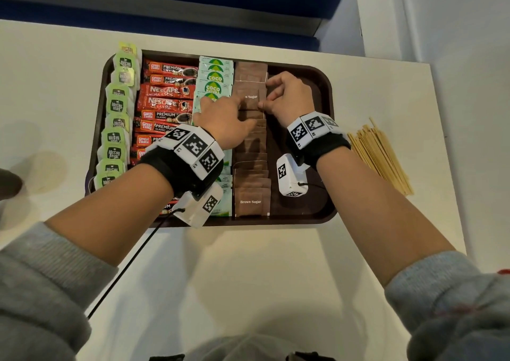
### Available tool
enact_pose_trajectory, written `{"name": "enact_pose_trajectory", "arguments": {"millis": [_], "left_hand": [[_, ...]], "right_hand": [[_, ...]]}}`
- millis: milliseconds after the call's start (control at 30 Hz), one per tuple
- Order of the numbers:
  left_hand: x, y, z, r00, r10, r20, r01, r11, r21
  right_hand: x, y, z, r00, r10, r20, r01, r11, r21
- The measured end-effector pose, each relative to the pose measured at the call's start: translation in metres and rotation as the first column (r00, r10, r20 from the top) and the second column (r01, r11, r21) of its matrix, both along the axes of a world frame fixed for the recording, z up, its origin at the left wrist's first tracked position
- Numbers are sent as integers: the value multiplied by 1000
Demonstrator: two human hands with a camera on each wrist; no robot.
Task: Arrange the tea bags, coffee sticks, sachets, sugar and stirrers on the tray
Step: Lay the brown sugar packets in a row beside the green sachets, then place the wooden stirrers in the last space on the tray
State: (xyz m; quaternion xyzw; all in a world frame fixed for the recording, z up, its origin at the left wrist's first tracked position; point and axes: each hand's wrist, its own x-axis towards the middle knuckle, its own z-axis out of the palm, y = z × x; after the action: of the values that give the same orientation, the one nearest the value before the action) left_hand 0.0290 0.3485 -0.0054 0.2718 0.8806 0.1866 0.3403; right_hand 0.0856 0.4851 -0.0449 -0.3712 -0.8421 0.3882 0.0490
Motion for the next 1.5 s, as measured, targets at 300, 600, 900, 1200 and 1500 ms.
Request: {"name": "enact_pose_trajectory", "arguments": {"millis": [300, 600, 900, 1200, 1500], "left_hand": [[-1, 0, -4, 1000, 0, -25, 0, 1000, 15], [-1, 1, -8, 1000, 2, -13, -1, 999, 49], [3, -6, -3, 992, 113, -62, -98, 973, 209], [56, 22, 9, 998, 22, 63, -43, 929, 366], [154, 80, 3, 982, -152, 112, 125, 968, 218]], "right_hand": [[1, 0, 2, 999, -41, 1, 41, 999, 17], [0, 0, 2, 1000, 1, 18, -1, 1000, 18], [15, 0, 7, 997, -59, -49, 60, 998, 17], [79, 21, 27, 981, -189, -45, 193, 975, 111], [202, 72, 29, 896, -240, 374, 210, 970, 120]]}}
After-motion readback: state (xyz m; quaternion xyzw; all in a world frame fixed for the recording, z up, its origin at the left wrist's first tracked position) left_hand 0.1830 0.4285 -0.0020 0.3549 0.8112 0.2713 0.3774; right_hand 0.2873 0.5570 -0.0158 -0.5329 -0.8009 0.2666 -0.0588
